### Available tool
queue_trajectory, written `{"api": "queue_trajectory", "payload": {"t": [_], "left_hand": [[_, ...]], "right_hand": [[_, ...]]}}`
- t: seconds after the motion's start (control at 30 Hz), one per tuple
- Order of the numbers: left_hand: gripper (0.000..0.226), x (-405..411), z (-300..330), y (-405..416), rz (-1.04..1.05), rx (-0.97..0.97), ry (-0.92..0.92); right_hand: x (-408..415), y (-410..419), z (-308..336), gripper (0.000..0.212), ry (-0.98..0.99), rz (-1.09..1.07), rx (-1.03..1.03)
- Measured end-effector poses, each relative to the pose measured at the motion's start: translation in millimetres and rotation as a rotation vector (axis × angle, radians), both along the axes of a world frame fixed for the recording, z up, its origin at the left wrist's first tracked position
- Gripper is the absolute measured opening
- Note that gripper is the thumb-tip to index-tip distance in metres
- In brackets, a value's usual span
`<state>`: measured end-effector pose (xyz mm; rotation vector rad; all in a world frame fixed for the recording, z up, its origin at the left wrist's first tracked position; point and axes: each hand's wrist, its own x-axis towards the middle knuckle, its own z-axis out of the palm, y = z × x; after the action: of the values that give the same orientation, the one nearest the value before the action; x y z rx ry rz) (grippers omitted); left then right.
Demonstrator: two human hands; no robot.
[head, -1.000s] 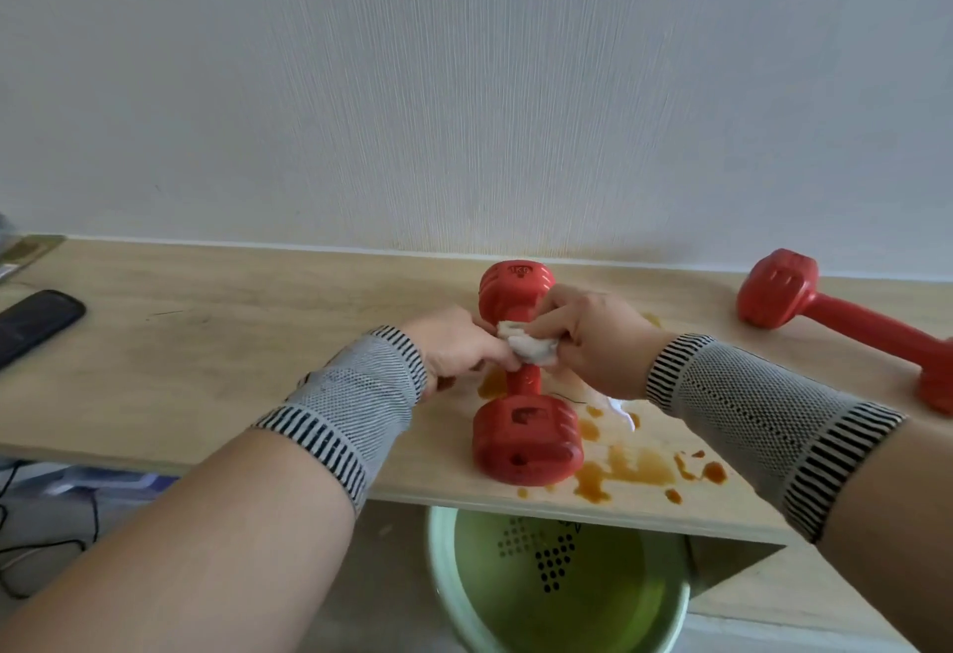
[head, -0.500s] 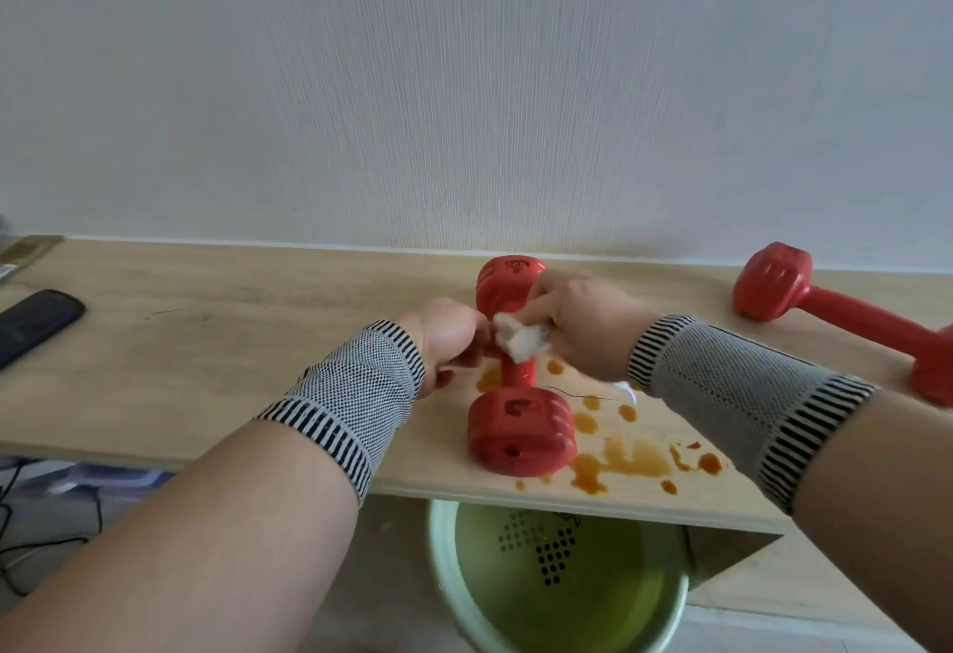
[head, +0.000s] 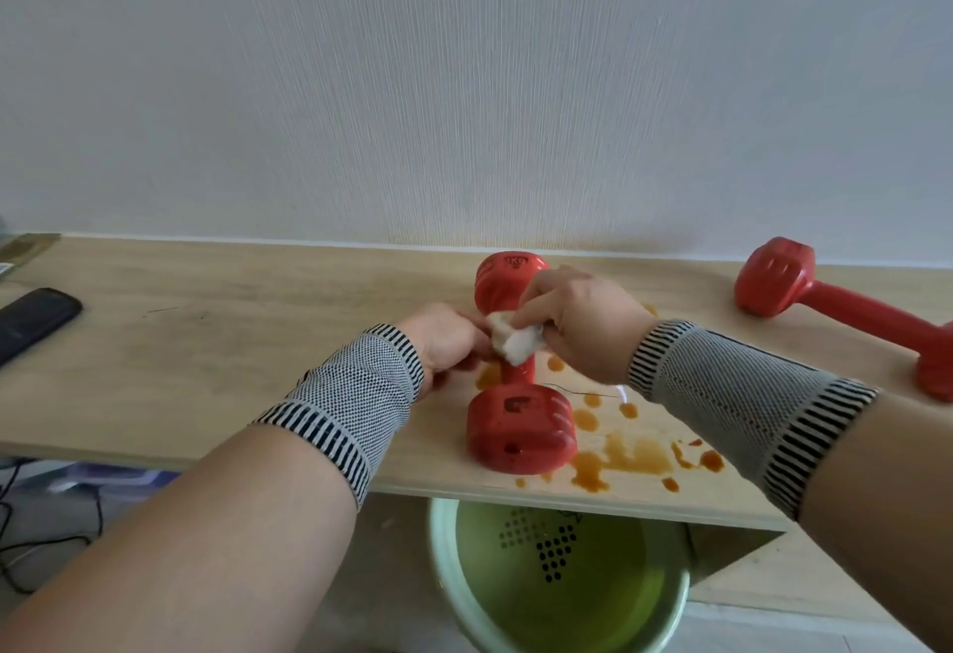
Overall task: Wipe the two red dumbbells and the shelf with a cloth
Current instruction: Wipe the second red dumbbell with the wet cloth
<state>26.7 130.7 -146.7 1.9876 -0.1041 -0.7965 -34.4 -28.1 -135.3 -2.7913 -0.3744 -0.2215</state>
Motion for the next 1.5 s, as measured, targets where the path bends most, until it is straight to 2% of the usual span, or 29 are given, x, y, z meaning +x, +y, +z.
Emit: {"api": "queue_trajectory", "payload": {"t": [0.1,0.27,0.4,0.47,0.57,0.73,0.83,0.9,1.0,1.1,1.33,1.5], "left_hand": [[0.020,1.2,0.3,0.0,-0.002,0.030,0.001],[0.023,4.5,-3.1,-1.0,-0.008,-0.001,0.011],[0.026,5.4,-5.2,-2.1,-0.026,0.008,0.021],[0.028,4.6,-4.1,-1.5,-0.017,0.028,-0.005],[0.026,3.4,-0.6,-0.7,-0.010,0.018,0.006],[0.006,4.6,0.8,-4.5,0.002,-0.025,0.053],[0.010,4.4,2.0,-6.9,0.017,-0.024,0.068],[0.015,2.3,4.4,-9.6,-0.004,-0.004,0.032],[0.035,1.4,7.0,-16.1,-0.073,0.085,-0.051],[0.030,2.2,7.8,-20.7,-0.070,0.097,-0.045],[0.021,0.5,1.9,-20.1,0.056,-0.167,0.176],[0.015,2.9,2.6,-16.8,0.030,-0.198,0.190]], "right_hand": [[15.1,-0.5,-0.6,0.038,0.041,-0.099,-0.037],[-20.2,-3.5,-4.7,0.039,0.003,0.055,0.097],[-22.6,-3.2,-7.1,0.038,-0.007,0.110,0.079],[-5.3,-1.2,-5.1,0.036,-0.018,0.026,0.062],[14.5,-0.5,-1.2,0.036,0.048,-0.122,-0.067],[-15.5,-0.6,-0.3,0.034,0.091,-0.082,0.151],[-30.0,-6.3,3.4,0.038,0.237,-0.030,0.171],[-28.7,-14.9,4.4,0.038,0.271,-0.108,0.203],[-23.2,-31.3,8.4,0.035,0.172,-0.332,0.363],[-20.6,-41.8,12.3,0.032,0.090,-0.409,0.442],[-8.9,-29.4,9.7,0.036,-0.023,-0.296,0.293],[1.5,-10.1,-0.9,0.028,0.011,-0.137,0.135]]}}
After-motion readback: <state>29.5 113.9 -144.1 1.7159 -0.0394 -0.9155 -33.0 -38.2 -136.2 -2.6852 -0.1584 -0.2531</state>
